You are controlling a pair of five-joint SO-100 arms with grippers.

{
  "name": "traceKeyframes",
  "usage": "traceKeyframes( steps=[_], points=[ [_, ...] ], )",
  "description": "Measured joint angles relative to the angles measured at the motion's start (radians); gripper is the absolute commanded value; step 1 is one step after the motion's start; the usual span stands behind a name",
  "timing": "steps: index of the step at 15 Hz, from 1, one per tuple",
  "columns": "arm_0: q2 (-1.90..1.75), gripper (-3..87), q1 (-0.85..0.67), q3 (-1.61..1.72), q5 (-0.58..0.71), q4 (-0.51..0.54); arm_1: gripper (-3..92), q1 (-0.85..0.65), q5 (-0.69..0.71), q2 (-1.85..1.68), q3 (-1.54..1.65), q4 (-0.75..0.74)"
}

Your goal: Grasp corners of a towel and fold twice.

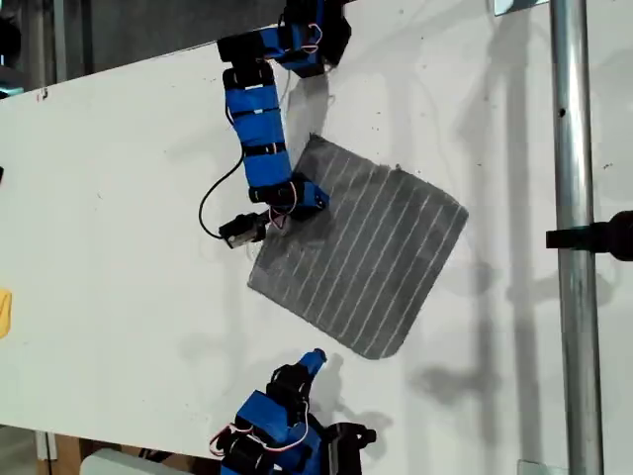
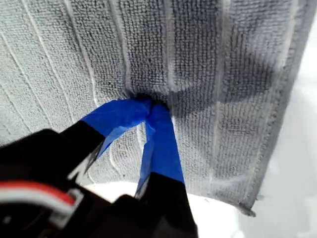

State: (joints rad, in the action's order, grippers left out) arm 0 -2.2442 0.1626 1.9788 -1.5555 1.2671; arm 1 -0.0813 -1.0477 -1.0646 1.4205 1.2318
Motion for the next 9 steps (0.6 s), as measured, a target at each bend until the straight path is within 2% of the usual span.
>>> traceKeyframes(
  steps=[4,7,9],
  points=[
    [0.0,-2.9,0.003,0.014,-0.008,-0.006,-0.3,-0.207,0.239,0.114,-0.192,0.014],
    [0.0,-2.9,0.003,0.02,-0.006,-0.011,-0.3,-0.345,0.36,0.132,-0.244,0.018],
    [0.0,-2.9,0.002,0.02,0.005,-0.017,-0.3,-0.402,0.403,0.133,-0.29,0.092]
  ],
)
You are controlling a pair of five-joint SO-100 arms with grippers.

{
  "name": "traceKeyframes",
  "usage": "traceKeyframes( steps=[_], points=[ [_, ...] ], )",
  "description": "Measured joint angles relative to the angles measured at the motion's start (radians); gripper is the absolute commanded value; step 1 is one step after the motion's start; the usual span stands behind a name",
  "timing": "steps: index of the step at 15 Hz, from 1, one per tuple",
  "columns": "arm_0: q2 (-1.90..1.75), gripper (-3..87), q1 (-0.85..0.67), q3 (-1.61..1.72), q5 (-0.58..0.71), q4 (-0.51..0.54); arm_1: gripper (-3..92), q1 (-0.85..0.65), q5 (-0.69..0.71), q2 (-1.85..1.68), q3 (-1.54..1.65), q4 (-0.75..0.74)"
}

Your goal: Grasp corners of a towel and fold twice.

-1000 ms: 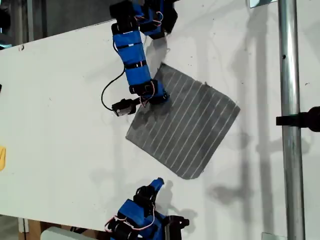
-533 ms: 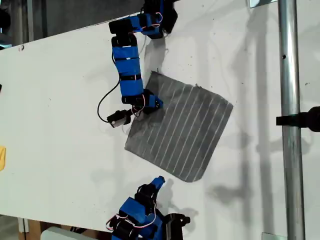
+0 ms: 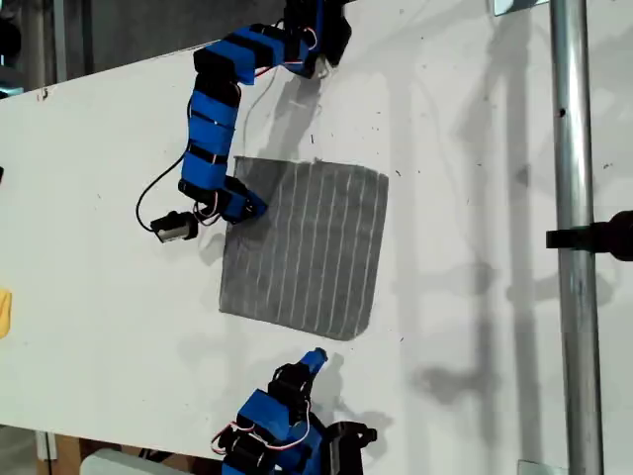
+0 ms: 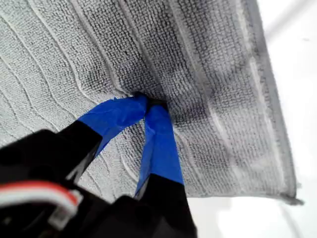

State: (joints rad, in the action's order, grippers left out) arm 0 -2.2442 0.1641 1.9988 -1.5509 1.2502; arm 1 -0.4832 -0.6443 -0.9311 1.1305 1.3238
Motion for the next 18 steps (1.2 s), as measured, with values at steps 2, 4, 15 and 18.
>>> traceKeyframes(
  steps=[2,4,15,18],
  points=[
    [0.0,-2.9,0.0,0.008,0.006,-0.002,-0.3,0.049,-0.025,-0.072,0.0,0.143],
    [0.0,-2.9,-0.009,0.018,0.017,-0.011,-0.3,0.236,-0.114,-0.244,0.0,0.241],
    [0.0,-2.9,-0.02,0.018,0.064,-0.014,37.4,0.699,-0.383,-0.79,0.032,0.445],
    [0.0,-2.9,-0.02,0.018,0.064,-0.015,42.0,0.724,-0.463,-0.738,0.1,0.471]
  ],
)
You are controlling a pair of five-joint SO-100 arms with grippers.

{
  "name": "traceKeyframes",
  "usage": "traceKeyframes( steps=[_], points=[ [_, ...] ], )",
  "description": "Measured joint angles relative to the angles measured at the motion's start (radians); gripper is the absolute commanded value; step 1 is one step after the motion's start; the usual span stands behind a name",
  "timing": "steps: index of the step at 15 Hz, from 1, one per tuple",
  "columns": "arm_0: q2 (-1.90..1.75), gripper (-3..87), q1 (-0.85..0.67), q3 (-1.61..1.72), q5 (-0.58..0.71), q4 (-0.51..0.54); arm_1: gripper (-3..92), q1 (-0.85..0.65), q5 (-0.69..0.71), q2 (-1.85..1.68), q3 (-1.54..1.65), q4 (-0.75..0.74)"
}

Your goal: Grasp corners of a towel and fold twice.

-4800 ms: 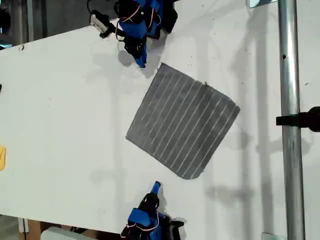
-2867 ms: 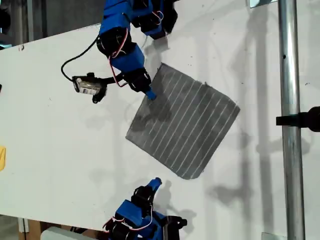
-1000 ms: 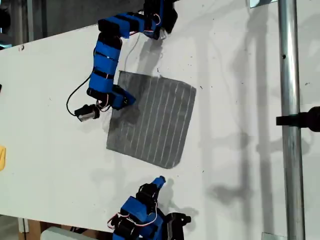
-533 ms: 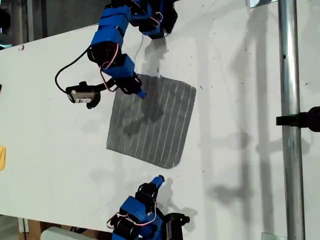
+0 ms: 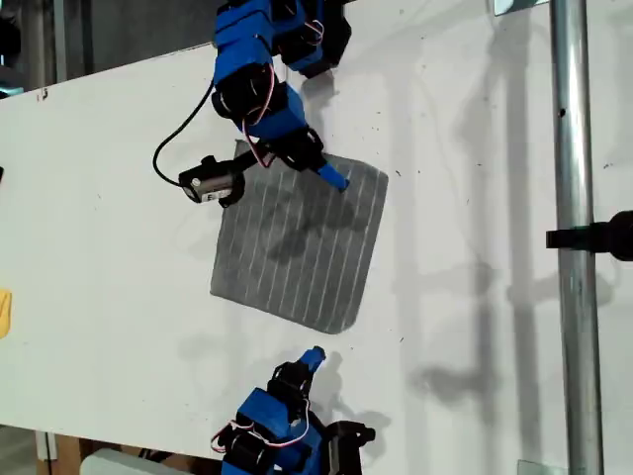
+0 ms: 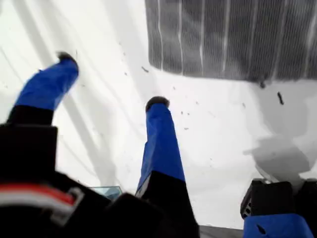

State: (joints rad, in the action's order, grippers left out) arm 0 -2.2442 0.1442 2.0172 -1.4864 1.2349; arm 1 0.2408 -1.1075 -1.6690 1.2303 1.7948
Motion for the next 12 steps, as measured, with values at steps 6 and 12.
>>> traceKeyframes(
  steps=[6,12],
  points=[
    [0.005,-2.9,0.0,0.0,0.0,-0.003,37.0,0.037,-0.117,0.109,0.364,-0.156],
    [0.02,-2.9,0.0,0.014,0.0,-0.034,33.5,0.061,-0.14,0.321,0.42,-0.379]
  ],
)
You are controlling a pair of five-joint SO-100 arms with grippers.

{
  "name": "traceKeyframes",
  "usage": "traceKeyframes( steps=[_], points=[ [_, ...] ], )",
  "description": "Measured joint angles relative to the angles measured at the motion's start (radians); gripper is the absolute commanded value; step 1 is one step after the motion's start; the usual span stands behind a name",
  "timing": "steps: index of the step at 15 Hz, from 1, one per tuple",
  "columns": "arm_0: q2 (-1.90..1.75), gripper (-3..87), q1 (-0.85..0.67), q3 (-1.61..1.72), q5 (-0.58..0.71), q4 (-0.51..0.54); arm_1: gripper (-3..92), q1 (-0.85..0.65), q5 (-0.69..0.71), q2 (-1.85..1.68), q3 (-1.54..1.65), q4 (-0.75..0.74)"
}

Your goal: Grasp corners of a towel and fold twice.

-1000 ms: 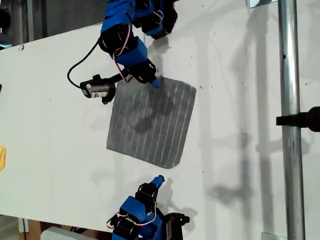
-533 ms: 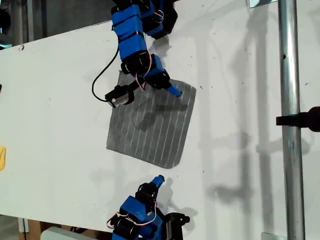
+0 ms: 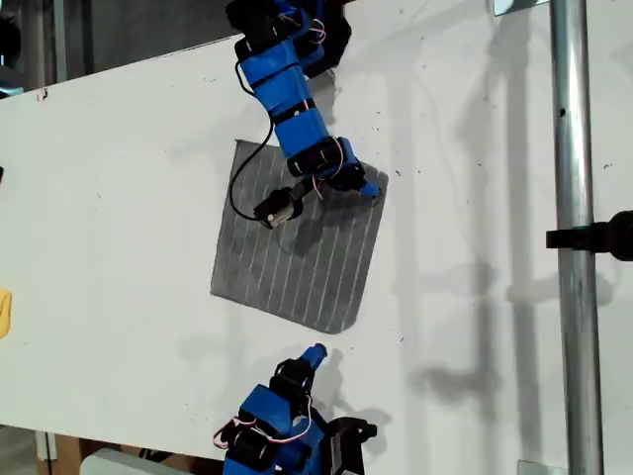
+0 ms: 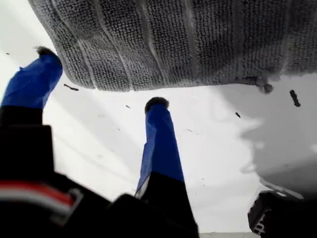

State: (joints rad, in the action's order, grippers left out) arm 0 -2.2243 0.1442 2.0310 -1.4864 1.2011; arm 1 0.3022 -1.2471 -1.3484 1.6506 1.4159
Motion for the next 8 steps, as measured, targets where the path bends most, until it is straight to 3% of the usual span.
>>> traceKeyframes(
  steps=[2,5,8],
  points=[
    [0.0,-2.9,0.0,0.003,-0.002,-0.008,26.8,-0.002,0.0,0.038,0.0,-0.037],
    [0.0,-2.9,0.0,0.015,-0.011,-0.011,7.2,-0.005,-0.002,0.094,0.0,-0.083],
    [0.0,-2.9,0.003,0.037,-0.028,-0.02,-0.2,-0.018,-0.003,0.123,-0.023,-0.13]
  ],
)
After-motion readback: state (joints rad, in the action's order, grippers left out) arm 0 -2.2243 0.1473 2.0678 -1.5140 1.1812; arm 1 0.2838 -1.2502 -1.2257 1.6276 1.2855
